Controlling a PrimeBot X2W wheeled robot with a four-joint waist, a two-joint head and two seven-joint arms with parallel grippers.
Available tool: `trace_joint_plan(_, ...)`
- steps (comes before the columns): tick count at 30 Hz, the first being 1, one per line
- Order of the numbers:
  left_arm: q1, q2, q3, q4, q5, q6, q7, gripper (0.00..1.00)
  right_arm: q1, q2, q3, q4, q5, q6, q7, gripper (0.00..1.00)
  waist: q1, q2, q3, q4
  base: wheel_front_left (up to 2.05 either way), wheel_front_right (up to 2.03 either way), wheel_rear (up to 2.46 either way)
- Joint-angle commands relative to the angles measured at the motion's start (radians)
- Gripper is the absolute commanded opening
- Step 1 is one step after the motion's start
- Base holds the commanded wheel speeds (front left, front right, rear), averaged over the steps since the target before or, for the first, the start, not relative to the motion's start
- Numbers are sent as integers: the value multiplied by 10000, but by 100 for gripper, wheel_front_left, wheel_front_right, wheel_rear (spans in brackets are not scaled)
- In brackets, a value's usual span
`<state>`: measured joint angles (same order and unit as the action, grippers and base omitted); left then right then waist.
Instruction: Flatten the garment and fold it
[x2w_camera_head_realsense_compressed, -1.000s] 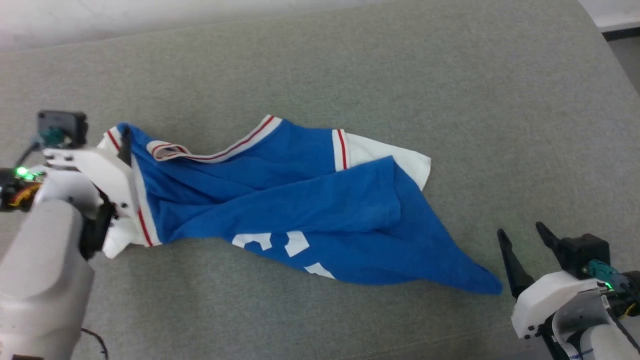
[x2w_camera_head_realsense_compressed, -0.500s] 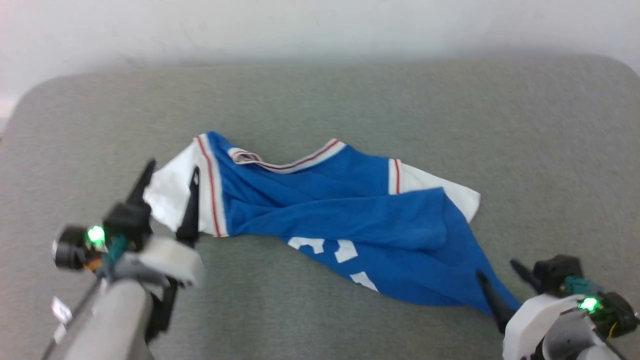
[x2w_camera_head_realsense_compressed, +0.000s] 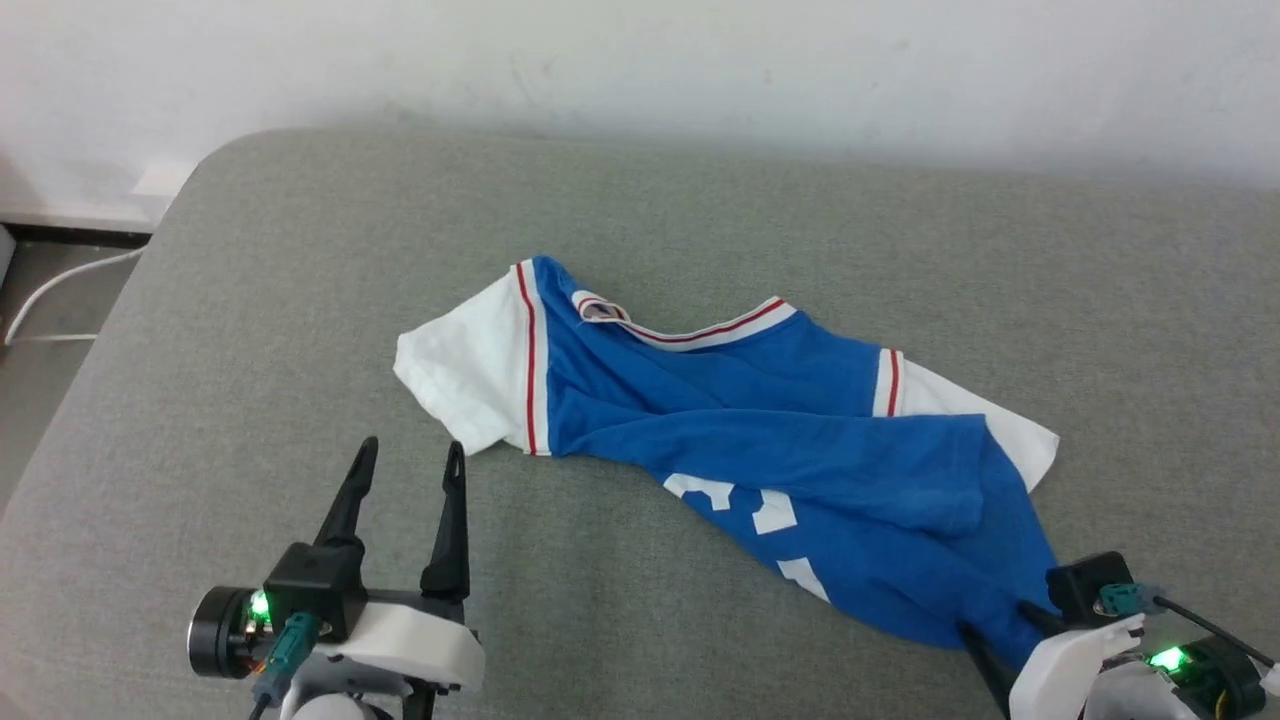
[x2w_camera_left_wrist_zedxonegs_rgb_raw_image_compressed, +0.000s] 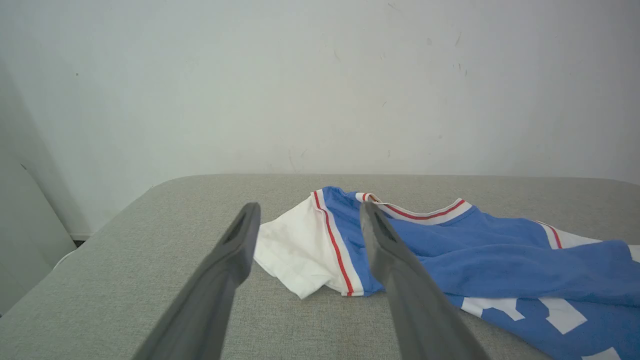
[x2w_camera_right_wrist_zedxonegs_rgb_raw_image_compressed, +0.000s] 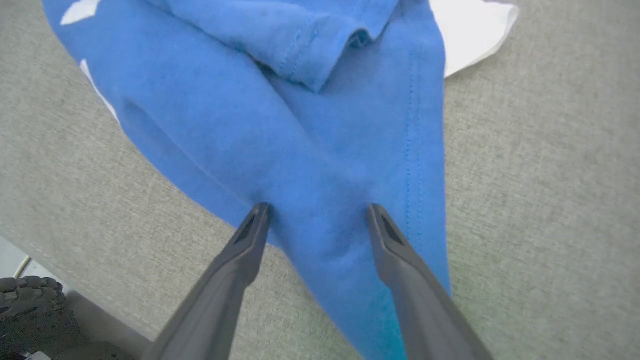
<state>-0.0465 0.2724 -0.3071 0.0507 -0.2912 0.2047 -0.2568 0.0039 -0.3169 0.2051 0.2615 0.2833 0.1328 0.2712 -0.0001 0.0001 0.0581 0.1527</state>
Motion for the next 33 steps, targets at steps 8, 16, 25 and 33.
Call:
trace_joint_plan(8, 69, -319, 345, 78, 152, -129, -48, 100, -584, 294, 819, 252, 607, -21, -437, 0, 1, -1, 9, 146, 0, 0, 0)
trace_joint_plan(16, 231, -583, 446, 187, 230, -335, -48, 100, -1125, 315, 2432, -950, 281, -21, -648, 0, 1, -1, -305, 134, 0, 0, 0)
trace_joint_plan(25, 319, -816, 615, 346, 253, -523, -49, 100, -1660, 139, 3674, -29, 510, -21, -323, 100, 1, -1, -152, 294, 0, 0, 0)
trace_joint_plan(33, 404, -918, 778, 271, 451, -609, -49, 100, -2071, -949, 1737, -801, 837, -21, 867, 100, 1, -1, -171, 308, 0, 0, 0)
